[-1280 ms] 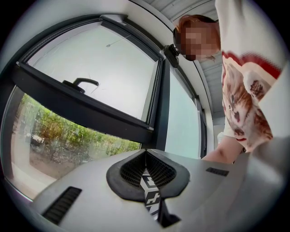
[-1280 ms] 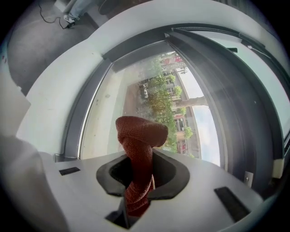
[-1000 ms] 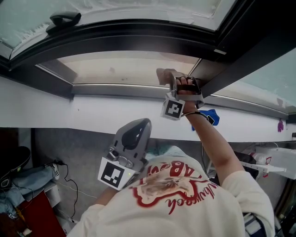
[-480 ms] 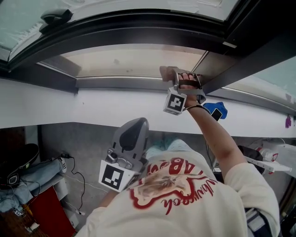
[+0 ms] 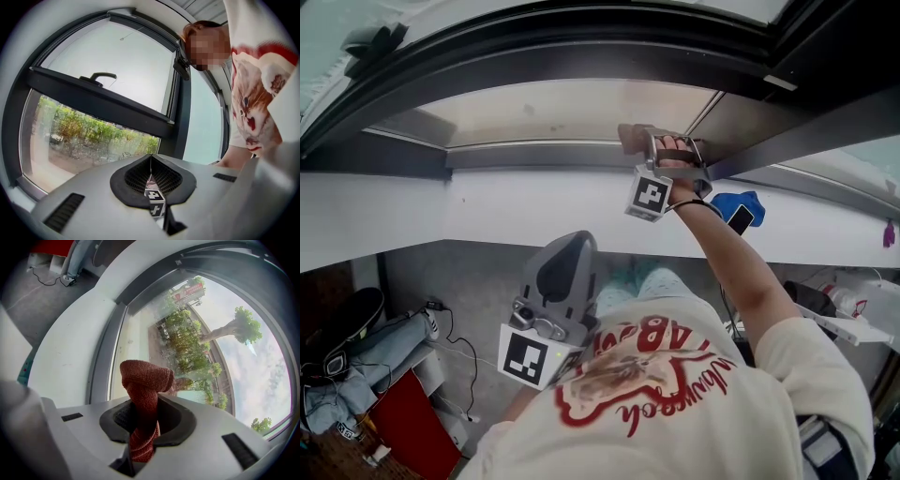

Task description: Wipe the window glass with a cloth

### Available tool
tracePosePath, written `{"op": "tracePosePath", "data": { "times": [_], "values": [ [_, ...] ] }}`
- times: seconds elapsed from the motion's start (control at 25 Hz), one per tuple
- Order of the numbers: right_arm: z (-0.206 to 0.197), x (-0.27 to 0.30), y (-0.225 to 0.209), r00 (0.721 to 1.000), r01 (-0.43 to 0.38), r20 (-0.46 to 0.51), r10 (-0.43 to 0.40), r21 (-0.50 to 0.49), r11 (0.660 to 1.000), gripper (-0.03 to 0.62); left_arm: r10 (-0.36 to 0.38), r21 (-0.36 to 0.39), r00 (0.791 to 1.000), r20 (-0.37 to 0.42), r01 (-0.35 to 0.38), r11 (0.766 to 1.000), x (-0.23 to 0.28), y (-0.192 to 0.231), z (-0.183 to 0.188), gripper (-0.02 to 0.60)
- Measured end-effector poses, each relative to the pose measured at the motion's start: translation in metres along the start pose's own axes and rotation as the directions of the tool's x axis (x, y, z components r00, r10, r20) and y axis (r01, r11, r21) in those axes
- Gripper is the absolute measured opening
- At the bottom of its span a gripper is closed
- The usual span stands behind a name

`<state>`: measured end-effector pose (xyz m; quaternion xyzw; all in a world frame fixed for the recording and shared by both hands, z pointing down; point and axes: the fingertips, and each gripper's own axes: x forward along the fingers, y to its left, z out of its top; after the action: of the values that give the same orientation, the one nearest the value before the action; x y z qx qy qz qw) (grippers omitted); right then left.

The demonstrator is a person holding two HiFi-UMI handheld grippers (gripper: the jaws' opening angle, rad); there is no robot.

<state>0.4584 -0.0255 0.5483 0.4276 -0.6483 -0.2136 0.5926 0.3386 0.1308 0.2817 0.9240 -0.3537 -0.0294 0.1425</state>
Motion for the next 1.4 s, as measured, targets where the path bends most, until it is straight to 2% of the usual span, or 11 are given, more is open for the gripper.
{"op": "tracePosePath", "data": {
  "times": [0.2,0.64,1.0,1.4],
  "values": [
    [-0.004,0.012,0.012,1.0,-0.027,-0.014,0.027,0.012,1.0,0.074,0.014,-0.004,1.0,-0.009,-0.014,1.0,0.004,0.0,-0.001,0.021],
    [-0.021,0.05,0.03,0.992,-0.08,-0.09,0.086,0.075,0.994,0.074,0.111,-0.007,0.994,-0.014,-0.112,0.994,-0.006,0.011,-0.006,0.021],
    [-0.027,0.063,0.042,0.988,-0.104,-0.107,0.107,0.038,0.994,0.075,0.177,-0.011,0.984,0.004,-0.177,0.984,-0.018,0.016,-0.005,0.021],
    [-0.037,0.082,0.071,0.977,-0.151,-0.146,0.155,0.033,0.988,0.075,0.259,-0.027,0.966,-0.017,-0.259,0.965,-0.038,0.026,-0.015,0.021]
  ]
}}
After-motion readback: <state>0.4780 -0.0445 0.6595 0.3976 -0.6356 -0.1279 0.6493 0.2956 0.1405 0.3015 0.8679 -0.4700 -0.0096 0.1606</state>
